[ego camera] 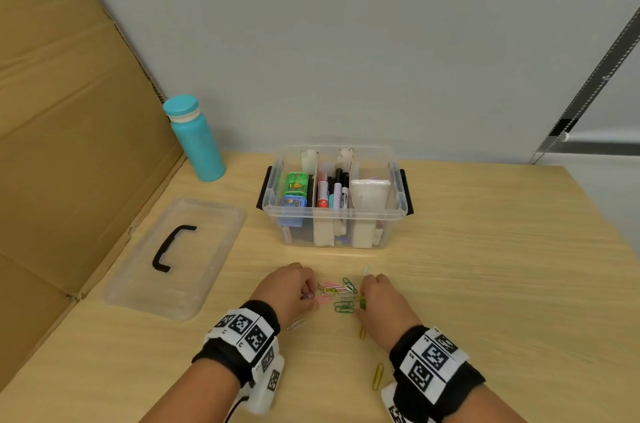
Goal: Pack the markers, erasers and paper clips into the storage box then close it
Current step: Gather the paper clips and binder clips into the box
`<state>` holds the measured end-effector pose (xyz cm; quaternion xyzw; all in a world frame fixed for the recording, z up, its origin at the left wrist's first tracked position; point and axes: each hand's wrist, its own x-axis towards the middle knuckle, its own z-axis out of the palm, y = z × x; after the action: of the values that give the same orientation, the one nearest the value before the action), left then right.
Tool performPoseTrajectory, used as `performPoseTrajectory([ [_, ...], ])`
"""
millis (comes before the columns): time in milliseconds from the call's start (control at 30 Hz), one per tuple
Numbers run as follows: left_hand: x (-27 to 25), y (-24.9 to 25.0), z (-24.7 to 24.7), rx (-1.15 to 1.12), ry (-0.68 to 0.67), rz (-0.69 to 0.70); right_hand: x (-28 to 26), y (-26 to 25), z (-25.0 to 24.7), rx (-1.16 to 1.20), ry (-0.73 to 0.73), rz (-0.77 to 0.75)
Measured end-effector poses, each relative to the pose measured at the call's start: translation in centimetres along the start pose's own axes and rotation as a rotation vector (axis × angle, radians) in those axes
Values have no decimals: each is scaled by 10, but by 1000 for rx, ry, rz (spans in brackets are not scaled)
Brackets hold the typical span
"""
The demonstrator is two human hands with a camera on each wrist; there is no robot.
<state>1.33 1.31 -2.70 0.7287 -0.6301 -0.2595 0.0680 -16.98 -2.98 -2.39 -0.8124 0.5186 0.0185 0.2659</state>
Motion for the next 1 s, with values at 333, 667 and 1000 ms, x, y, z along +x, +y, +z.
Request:
performPoseTrajectory([
  [333, 3, 9, -4, 7, -44, -27, 7, 6, -2, 132, 18, -21],
  [667, 4, 3, -3, -30, -41, 37, -2, 38, -21, 1621, -102, 292],
  [1000, -19, -24, -7, -898, 34, -197, -13, 33, 5, 173, -176, -263],
])
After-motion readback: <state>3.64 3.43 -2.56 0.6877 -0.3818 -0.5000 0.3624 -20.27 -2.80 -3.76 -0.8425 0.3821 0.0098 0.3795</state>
